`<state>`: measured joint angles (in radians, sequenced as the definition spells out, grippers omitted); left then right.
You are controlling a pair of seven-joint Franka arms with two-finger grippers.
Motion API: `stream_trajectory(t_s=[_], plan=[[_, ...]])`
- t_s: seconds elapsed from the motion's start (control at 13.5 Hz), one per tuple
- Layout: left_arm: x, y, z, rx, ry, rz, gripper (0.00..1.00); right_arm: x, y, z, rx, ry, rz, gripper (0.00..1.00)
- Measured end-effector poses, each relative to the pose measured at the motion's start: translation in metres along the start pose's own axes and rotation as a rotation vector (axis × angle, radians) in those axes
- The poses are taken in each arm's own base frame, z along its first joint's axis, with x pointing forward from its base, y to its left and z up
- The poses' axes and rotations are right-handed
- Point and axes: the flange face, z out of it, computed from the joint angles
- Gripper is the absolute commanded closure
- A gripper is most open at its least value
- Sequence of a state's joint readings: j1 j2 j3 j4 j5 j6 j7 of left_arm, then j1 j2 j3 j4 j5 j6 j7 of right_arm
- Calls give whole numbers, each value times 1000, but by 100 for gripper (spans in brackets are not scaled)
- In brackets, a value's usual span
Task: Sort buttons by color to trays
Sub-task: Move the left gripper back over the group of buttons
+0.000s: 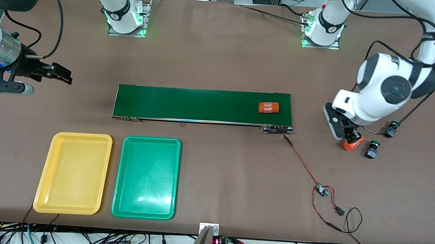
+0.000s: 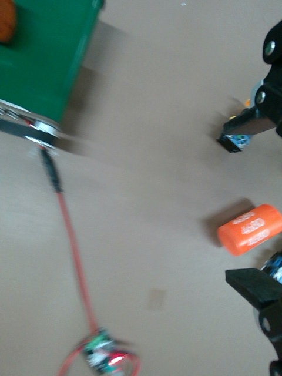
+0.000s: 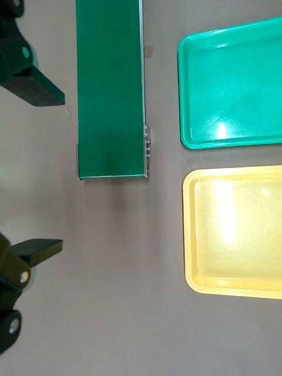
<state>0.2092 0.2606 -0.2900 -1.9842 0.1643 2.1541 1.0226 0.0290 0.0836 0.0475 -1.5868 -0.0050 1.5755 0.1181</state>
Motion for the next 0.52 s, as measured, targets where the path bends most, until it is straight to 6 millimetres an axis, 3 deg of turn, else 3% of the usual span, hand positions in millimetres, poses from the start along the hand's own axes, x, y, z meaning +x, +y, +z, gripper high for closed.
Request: stream_trajectory(t_s=[0.3,0.52], plan=[[-59,-21,36,-93,20,-245,0,0,0,0,0,0,0,0],[-69,-17,45,-149,-16,-475,0,0,0,0,0,-1,0,0]])
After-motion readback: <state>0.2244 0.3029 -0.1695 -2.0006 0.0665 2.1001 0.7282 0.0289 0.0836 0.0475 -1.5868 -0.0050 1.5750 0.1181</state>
